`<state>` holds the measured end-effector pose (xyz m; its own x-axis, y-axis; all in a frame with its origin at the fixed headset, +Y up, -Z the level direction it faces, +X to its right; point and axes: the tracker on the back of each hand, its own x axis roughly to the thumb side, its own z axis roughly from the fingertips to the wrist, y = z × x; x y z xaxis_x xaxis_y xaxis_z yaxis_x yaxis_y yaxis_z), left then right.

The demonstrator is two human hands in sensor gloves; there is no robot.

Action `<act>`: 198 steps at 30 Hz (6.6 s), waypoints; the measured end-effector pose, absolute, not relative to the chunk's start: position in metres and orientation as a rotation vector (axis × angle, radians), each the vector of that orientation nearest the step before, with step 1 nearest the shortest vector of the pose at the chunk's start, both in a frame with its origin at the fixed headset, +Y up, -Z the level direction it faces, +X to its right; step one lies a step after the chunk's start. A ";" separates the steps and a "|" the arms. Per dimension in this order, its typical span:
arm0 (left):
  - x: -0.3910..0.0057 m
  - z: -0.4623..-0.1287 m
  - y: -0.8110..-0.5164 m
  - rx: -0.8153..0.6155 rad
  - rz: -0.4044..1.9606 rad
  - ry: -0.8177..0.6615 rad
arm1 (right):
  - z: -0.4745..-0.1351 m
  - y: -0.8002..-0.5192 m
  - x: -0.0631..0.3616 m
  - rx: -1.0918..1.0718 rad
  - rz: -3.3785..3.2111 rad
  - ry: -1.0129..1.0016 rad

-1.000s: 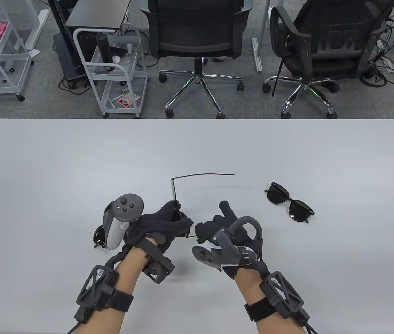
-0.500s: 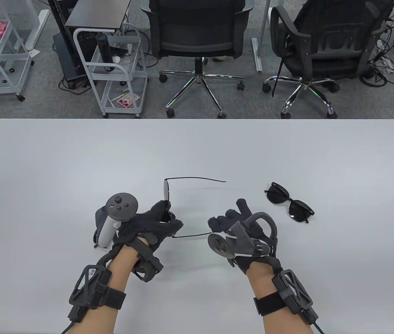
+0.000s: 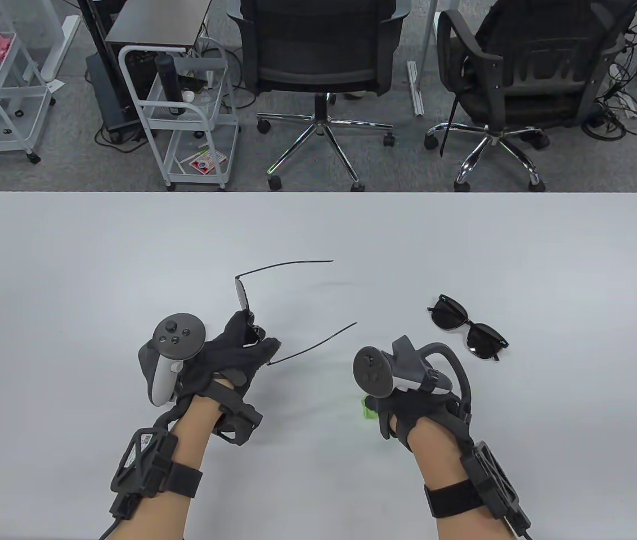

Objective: Dust sunglasses

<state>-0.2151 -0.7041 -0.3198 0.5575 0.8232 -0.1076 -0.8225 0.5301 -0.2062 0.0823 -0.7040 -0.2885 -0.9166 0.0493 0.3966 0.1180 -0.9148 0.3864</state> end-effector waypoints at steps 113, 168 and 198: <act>-0.154 -0.301 -0.692 0.022 0.082 -0.207 | -0.388 -0.747 0.083 -0.241 -3.289 0.032; -0.142 -0.301 -0.698 -0.015 0.095 -0.273 | -0.329 -0.660 0.129 -0.227 -3.317 0.076; -0.094 -0.272 -0.688 0.189 -0.116 -0.466 | -0.280 -0.657 0.070 -0.770 -3.379 0.176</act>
